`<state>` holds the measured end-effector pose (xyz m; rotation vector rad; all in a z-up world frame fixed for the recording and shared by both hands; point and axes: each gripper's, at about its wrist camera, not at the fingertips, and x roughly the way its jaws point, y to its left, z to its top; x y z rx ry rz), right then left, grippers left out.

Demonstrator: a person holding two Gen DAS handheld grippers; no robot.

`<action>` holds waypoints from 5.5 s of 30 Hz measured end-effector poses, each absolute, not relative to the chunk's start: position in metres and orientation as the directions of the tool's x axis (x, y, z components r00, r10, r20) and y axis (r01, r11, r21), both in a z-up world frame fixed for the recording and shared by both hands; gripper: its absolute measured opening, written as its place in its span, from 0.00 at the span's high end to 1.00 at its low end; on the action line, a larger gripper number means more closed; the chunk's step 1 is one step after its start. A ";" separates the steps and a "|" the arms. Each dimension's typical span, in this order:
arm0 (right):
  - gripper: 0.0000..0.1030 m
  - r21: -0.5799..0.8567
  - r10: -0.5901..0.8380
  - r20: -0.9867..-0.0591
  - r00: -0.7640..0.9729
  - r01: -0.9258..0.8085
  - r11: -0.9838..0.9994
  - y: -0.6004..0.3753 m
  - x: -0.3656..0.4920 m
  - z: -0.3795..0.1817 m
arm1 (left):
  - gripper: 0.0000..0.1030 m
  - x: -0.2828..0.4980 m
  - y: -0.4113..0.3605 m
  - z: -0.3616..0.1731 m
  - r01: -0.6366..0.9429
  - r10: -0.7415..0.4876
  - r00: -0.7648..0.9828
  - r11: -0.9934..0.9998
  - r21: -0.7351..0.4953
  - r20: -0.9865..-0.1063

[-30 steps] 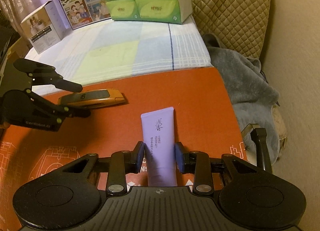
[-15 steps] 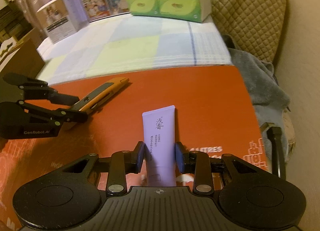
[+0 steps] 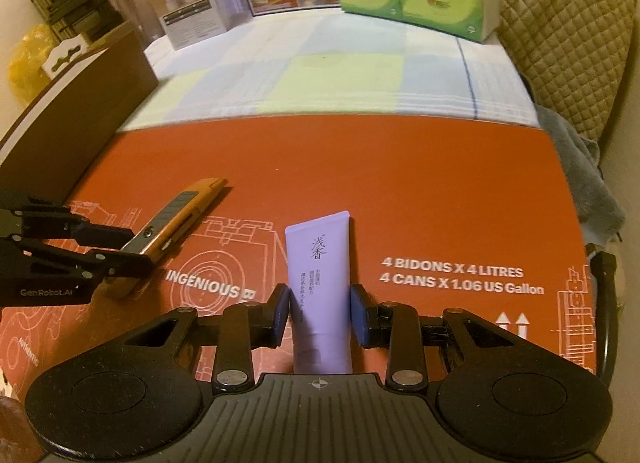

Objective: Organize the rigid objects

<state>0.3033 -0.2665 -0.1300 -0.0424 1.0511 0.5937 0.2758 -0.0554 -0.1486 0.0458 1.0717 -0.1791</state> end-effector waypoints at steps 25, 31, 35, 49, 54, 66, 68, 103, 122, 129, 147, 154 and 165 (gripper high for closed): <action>0.69 0.105 0.361 -0.827 0.430 -0.514 0.852 -0.244 0.292 -0.132 | 0.70 0.282 -0.080 -0.159 0.170 -0.051 0.507 0.985 0.041 -0.861; 0.71 0.113 0.372 -0.827 0.420 -0.525 0.844 -0.241 0.289 -0.132 | 0.71 0.275 -0.076 -0.154 0.155 -0.052 0.511 0.987 0.032 -0.858; 0.71 0.151 0.404 -0.816 0.413 -0.523 0.839 -0.239 0.287 -0.125 | 0.71 0.268 -0.067 -0.141 0.126 -0.046 0.541 0.992 0.028 -0.840; 0.71 0.252 0.550 -0.728 0.408 -0.587 0.769 -0.192 0.289 -0.074 | 0.71 0.246 -0.016 -0.073 -0.008 0.019 0.642 1.000 0.018 -0.767; 0.71 0.287 0.607 -0.693 0.390 -0.624 0.727 -0.158 0.290 -0.055 | 0.71 0.236 0.015 -0.045 -0.075 0.061 0.680 0.997 0.013 -0.731; 0.71 0.376 0.742 -0.600 0.299 -0.714 0.591 -0.053 0.291 -0.011 | 0.71 0.205 0.108 0.005 -0.222 0.190 0.720 0.974 0.038 -0.667; 0.71 0.389 0.759 -0.587 0.282 -0.724 0.570 -0.031 0.290 -0.005 | 0.71 0.199 0.127 0.010 -0.245 0.215 0.720 0.968 0.048 -0.660; 0.71 0.230 0.600 -0.719 0.351 -0.694 0.682 0.167 0.300 -0.045 | 0.70 0.221 0.324 -0.058 -0.270 0.235 0.577 0.959 0.089 -0.782; 0.70 0.178 0.574 -0.724 0.382 -0.700 0.692 0.182 0.310 -0.051 | 0.56 0.232 0.334 -0.048 -0.219 0.179 0.628 0.974 0.049 -0.757; 0.68 0.169 0.576 -0.712 0.402 -0.698 0.696 0.180 0.310 -0.048 | 0.45 0.228 0.333 -0.046 -0.205 0.163 0.646 0.978 0.037 -0.745; 0.50 0.206 0.603 -0.695 0.392 -0.695 0.689 0.144 0.271 -0.026 | 0.26 0.193 0.310 -0.011 -0.246 0.180 0.723 0.969 -0.006 -0.667; 0.49 0.251 0.623 -0.679 0.389 -0.674 0.694 0.103 0.247 -0.013 | 0.26 0.167 0.273 0.007 -0.271 0.202 0.722 0.963 -0.001 -0.662; 0.48 0.268 0.616 -0.677 0.403 -0.645 0.716 0.010 0.209 0.004 | 0.26 0.130 0.181 0.023 -0.251 0.168 0.719 0.967 -0.027 -0.674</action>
